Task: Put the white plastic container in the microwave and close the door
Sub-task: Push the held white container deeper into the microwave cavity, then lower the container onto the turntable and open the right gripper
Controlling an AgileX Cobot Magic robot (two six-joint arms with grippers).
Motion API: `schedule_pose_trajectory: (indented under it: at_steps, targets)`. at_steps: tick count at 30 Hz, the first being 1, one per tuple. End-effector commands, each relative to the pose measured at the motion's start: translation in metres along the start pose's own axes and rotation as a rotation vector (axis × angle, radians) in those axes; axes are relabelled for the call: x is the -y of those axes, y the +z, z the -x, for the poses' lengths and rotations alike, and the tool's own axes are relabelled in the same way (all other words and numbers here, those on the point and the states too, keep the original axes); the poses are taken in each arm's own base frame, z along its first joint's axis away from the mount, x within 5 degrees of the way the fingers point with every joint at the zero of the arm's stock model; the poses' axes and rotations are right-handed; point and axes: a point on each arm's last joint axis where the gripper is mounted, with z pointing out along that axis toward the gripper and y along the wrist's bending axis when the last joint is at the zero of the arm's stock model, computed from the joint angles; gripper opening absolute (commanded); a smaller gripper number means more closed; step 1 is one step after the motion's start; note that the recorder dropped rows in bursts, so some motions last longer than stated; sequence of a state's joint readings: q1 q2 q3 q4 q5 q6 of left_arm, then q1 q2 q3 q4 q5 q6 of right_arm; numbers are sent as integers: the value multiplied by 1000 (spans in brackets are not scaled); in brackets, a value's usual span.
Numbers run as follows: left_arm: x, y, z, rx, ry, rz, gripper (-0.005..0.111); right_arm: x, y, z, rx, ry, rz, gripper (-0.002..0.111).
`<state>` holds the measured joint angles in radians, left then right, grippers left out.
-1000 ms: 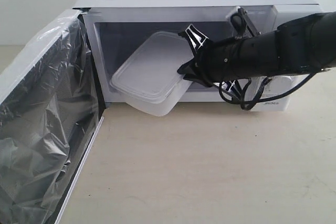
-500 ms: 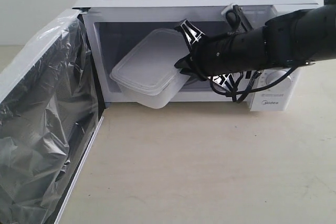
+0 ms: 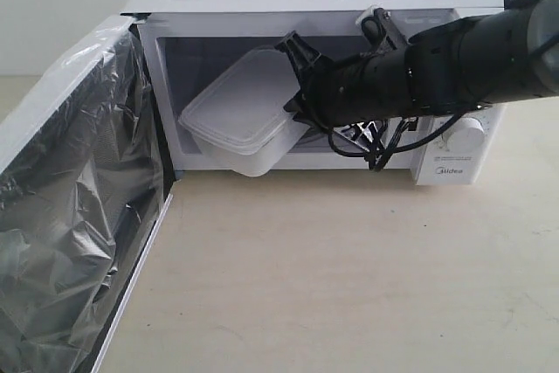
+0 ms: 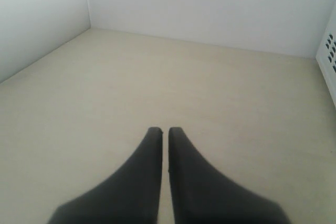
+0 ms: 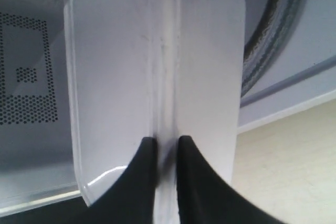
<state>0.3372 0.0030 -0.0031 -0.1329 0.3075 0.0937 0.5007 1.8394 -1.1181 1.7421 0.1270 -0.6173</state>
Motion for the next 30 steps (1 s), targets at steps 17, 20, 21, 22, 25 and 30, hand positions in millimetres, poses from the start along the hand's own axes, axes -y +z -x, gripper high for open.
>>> schedule_pose_trajectory:
  at_steps: [17,20,21,22,25,30]
  targets:
    - [0,0,-1,1,-1,1,4,-6,-14,-24,182,148,-106,0]
    - [0,0,-1,1,-1,1,4,-9,-15,-29,243,183,-108,0]
    - [0,0,-1,1,-1,1,4,-10,-15,-30,259,184,-99,0]
    - [0,0,-1,1,-1,1,4,-12,-15,-31,274,184,-82,0]
    - [0,0,-1,1,-1,1,4,-18,-16,-31,317,218,-26,0]
    - [0,0,-1,1,-1,1,4,-18,-16,-30,334,287,-15,0]
